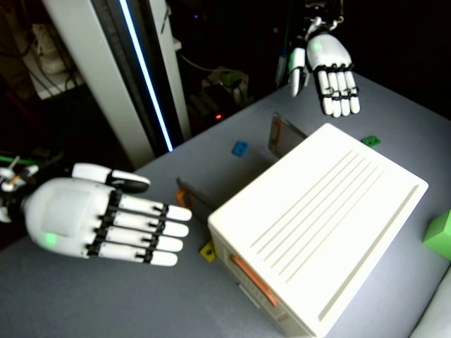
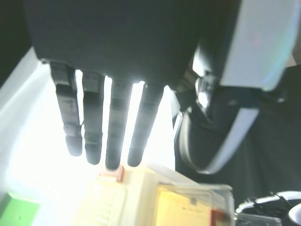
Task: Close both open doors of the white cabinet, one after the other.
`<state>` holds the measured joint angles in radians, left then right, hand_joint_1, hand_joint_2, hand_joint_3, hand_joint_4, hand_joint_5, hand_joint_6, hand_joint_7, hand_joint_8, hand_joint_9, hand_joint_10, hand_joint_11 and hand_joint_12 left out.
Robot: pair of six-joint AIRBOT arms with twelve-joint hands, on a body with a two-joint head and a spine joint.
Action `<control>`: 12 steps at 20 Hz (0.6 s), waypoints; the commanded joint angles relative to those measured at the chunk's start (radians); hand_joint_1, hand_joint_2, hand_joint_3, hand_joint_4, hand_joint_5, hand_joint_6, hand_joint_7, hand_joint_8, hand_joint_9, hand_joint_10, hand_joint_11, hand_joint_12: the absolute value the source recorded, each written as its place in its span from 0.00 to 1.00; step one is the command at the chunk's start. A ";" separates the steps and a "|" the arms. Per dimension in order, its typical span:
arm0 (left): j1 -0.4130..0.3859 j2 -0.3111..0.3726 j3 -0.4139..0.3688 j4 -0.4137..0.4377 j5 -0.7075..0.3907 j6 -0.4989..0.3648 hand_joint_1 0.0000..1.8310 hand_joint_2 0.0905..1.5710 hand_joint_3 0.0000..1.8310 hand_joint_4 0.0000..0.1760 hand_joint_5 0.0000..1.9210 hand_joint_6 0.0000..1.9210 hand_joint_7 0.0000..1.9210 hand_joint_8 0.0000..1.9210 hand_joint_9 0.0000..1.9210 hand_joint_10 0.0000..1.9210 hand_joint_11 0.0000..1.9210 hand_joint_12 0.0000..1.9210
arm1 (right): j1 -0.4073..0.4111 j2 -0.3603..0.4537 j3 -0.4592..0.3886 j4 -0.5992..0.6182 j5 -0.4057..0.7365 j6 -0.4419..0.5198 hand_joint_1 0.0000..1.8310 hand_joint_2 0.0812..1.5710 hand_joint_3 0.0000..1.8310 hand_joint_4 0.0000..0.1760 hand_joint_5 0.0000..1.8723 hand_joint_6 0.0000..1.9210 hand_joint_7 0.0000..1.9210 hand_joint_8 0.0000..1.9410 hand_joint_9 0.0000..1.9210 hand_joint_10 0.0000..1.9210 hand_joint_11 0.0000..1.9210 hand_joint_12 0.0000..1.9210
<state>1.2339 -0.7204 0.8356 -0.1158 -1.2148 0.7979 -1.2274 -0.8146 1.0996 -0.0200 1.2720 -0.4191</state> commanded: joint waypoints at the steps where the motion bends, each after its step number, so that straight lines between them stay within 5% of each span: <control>1: -0.013 0.000 0.007 -0.013 -0.099 -0.007 0.00 0.93 0.01 0.00 0.01 0.00 0.03 0.00 0.05 0.00 0.00 0.23 | 0.002 0.001 0.004 0.029 0.111 0.008 0.12 0.90 0.00 0.11 0.05 0.00 0.06 0.00 0.06 0.00 0.08 0.02; 4: -0.018 -0.002 0.005 0.009 -0.096 -0.017 0.00 0.93 0.01 0.00 0.02 0.00 0.05 0.00 0.06 0.01 0.00 0.25 | 0.002 0.001 0.004 0.029 0.111 0.008 0.12 0.90 0.00 0.05 0.05 0.00 0.06 0.00 0.06 0.00 0.09 0.01; 9: -0.038 -0.016 0.005 0.066 -0.058 -0.029 0.00 0.94 0.00 0.00 0.02 0.01 0.04 0.00 0.06 0.00 0.00 0.29 | 0.002 0.001 0.005 0.029 0.111 0.009 0.12 0.91 0.00 0.13 0.05 0.00 0.06 0.00 0.06 0.00 0.09 0.01; 12: -0.072 -0.024 0.007 0.104 -0.031 -0.030 0.00 0.93 0.00 0.00 0.01 0.00 0.02 0.00 0.03 0.00 0.00 0.21 | 0.002 0.001 0.005 0.029 0.111 0.011 0.11 0.91 0.00 0.14 0.05 0.00 0.06 0.00 0.06 0.00 0.09 0.01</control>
<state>1.1603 -0.7418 0.8398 0.0021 -1.1339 0.7715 -1.2274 -0.8146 1.0996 -0.0196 1.2720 -0.4171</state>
